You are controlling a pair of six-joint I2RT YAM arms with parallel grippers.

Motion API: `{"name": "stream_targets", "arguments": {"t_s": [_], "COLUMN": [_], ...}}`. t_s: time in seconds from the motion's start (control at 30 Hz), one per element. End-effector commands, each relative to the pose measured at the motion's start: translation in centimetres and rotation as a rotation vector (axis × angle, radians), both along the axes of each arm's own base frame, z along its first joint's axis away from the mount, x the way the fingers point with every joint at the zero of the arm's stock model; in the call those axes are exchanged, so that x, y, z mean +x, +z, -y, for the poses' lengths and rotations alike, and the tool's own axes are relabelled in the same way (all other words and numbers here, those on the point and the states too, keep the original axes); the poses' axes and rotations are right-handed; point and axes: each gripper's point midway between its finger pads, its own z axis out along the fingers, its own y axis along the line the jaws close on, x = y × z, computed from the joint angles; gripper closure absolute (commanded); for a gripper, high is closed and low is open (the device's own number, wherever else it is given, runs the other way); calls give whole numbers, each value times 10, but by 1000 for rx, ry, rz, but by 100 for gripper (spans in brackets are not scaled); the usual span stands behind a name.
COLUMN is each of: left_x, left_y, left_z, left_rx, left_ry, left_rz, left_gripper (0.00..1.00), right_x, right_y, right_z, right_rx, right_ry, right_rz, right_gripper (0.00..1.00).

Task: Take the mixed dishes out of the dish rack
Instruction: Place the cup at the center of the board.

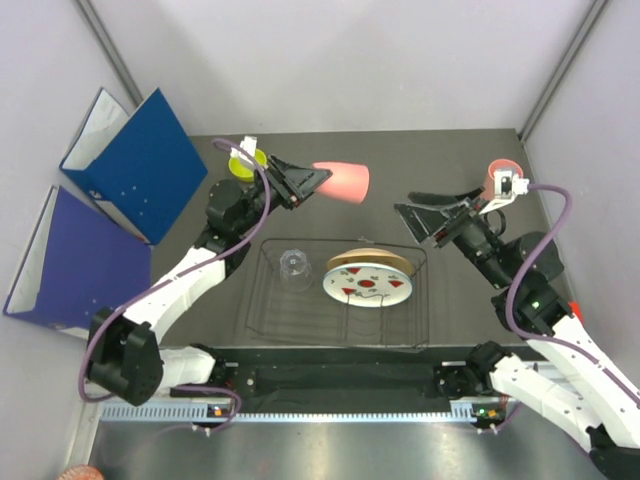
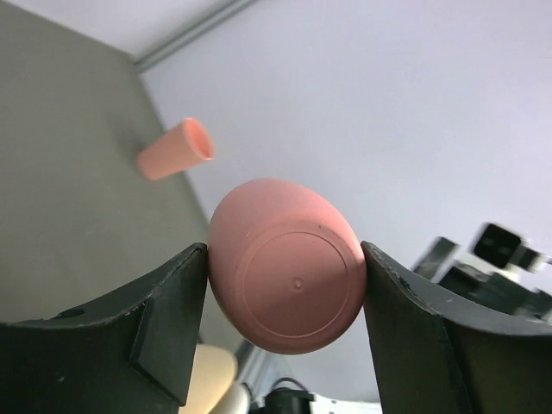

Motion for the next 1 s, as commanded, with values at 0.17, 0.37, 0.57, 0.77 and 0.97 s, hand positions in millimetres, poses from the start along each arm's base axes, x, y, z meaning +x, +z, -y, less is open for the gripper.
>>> {"name": "stream_targets", "arguments": {"t_s": [0.17,0.37,0.57,0.77,0.97], "left_x": [-32,-35,-39,-41,-39], "left_y": [73,70,63,59,52], "left_z": [5,9,16,24,33], "left_rx": [-216,-226,-226,-224,-215], "left_ry": [-159,-186,-211,-230,-247], "left_rz": [210,200,186,174,152], "left_gripper": [100,100,100,100,100], "right_x": [6,18,27,33,35], "right_y": [-4,-3,2,3,1], "right_z": [-22,-35,-47,-60,-67], "right_rx": [-4,3,20,18,20], "right_ry": [67,91,118,151,174], "right_rz": [9,3,10,12,13], "right_gripper": [29,29,30,32,51]}}
